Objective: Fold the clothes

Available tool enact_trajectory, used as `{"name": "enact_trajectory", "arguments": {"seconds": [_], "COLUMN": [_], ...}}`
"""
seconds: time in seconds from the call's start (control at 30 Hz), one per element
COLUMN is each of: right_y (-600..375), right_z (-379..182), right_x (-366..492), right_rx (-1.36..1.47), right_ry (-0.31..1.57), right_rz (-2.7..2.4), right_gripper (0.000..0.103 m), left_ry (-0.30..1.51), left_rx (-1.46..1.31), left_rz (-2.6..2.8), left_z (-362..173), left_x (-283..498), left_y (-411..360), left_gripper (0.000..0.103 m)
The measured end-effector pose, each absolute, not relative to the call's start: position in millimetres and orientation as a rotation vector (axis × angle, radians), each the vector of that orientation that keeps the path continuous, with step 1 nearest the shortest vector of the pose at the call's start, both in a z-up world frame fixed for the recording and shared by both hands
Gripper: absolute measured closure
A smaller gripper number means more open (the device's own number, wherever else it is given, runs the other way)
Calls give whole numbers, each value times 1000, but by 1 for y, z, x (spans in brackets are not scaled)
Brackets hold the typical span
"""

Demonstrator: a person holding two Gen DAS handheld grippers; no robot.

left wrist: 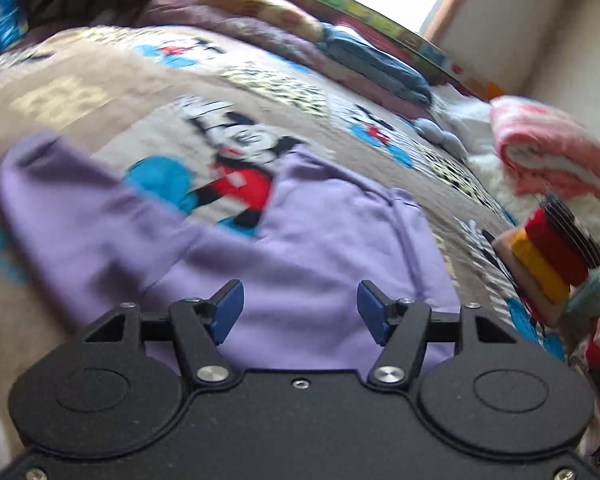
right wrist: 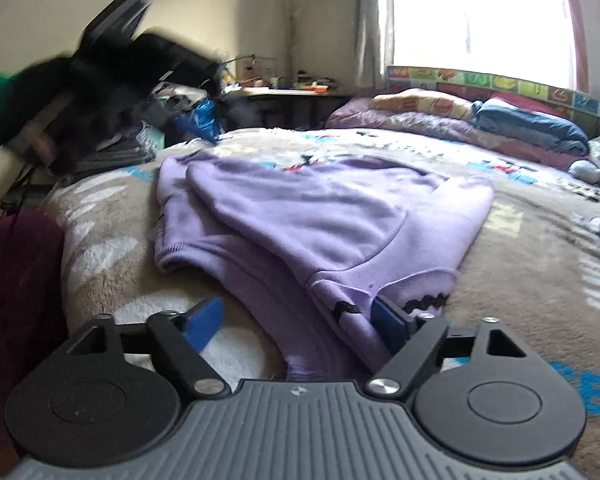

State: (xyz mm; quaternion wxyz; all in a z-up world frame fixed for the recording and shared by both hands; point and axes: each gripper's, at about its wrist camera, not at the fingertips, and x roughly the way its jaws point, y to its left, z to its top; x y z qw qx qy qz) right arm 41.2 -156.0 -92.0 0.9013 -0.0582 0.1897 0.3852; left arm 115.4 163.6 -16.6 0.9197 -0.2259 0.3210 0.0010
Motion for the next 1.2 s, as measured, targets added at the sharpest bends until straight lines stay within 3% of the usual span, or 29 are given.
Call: {"name": "enact_trajectory", "arguments": {"seconds": [0.3, 0.37, 0.4, 0.5, 0.67, 0.97, 1.1, 1.17, 1.2], "right_y": [-156, -149, -143, -130, -140, -135, -136, -138, -139], "right_z": [-82, -88, -93, -101, -93, -98, -99, -98, -98], "right_x": [33, 39, 43, 38, 40, 40, 42, 42, 42], "right_rx": [-157, -173, -190, -274, -211, -220, -197, -184, -179], "right_ry": [343, 403, 448, 444, 420, 406, 406, 398, 395], "right_rz": [722, 742, 761, 754, 756, 778, 772, 769, 768], "right_gripper": [24, 23, 15, 10, 17, 17, 17, 18, 18], "left_ry": [651, 637, 630, 608, 571, 557, 582, 580, 577], "left_rx": [-635, -663, -674, -709, -768, -822, -847, -831, -819], "left_rz": [64, 62, 61, 59, 55, 81, 127, 125, 121], "left_z": [-46, -47, -47, -47, -48, -58, -68, -64, -62], "left_x": [82, 80, 79, 77, 74, 89, 103, 107, 108], "left_y": [204, 207, 209, 212, 218, 226, 226, 222, 219], "left_gripper": [41, 41, 41, 41, 41, 42, 48, 56, 71]}}
